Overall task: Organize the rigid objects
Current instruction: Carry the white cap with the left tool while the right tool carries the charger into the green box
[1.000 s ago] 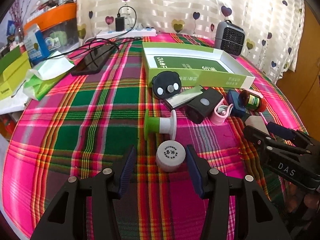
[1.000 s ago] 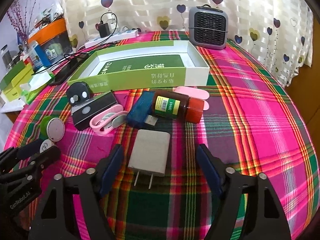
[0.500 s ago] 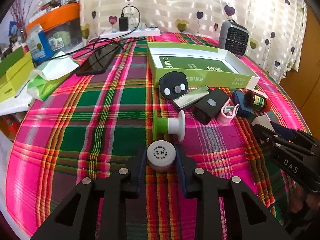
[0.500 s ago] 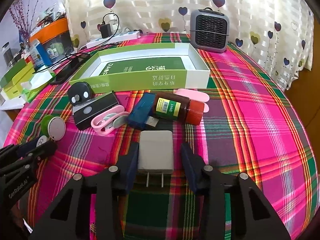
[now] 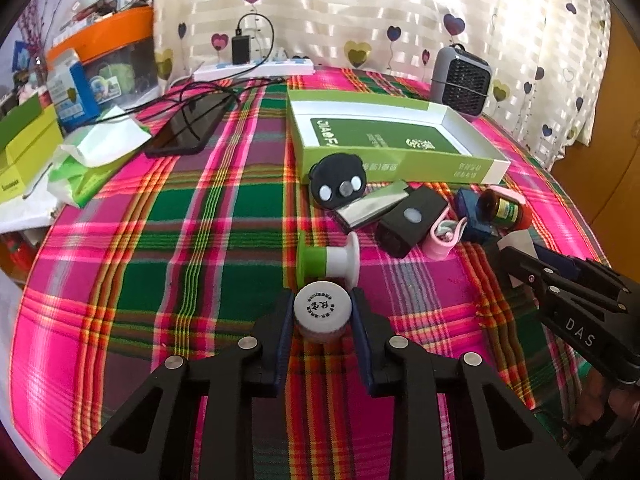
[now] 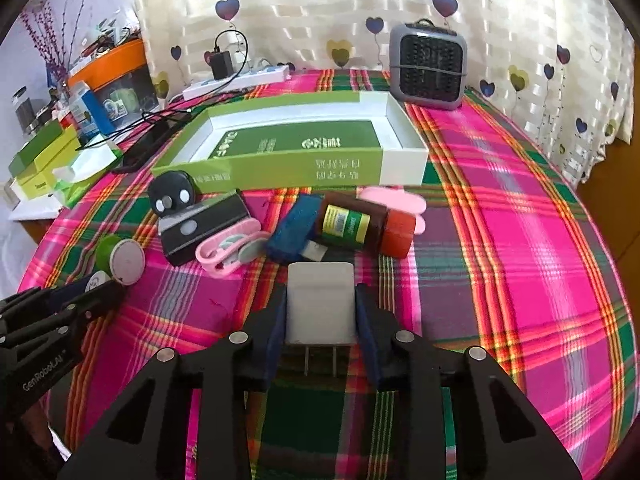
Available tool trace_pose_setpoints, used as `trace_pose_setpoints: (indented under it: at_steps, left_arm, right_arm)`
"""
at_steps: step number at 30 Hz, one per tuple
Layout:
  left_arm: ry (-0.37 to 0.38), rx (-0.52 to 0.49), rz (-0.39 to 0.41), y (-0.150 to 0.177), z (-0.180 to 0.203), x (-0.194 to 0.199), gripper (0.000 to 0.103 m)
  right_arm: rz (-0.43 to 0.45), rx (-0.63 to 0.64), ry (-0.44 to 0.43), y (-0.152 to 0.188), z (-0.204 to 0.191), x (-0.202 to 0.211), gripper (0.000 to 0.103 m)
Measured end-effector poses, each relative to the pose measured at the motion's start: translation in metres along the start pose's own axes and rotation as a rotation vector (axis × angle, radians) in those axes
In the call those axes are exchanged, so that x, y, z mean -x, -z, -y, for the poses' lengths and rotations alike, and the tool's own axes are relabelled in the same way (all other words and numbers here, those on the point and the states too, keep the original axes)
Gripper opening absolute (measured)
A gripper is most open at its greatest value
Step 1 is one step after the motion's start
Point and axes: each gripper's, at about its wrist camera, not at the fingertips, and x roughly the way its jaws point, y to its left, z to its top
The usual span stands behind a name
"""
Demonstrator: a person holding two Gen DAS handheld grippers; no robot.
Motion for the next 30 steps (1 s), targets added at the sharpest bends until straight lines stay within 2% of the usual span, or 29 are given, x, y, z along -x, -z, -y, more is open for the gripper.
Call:
trace_pose_setpoints:
  at_steps: [9, 18, 30]
  left_arm:
    - [0.009, -0.015, 0.028, -0.022, 0.003, 0.006, 0.026]
    - [0.036, -0.03, 0.058, -0.057, 0.006, 0.005, 0.026]
    - [0.068, -0.053, 0.068, -0.109, 0.009, -0.018, 0.026]
  right_arm:
    - [0.019, 0.006, -0.019, -0.017, 0.0, 0.004, 0.035]
    - [0.044, 0.021, -0.042, -0.052, -0.002, 0.001, 0.035]
    - [0.034, 0.037, -0.063, -0.093, -0.003, -0.021, 0.035]
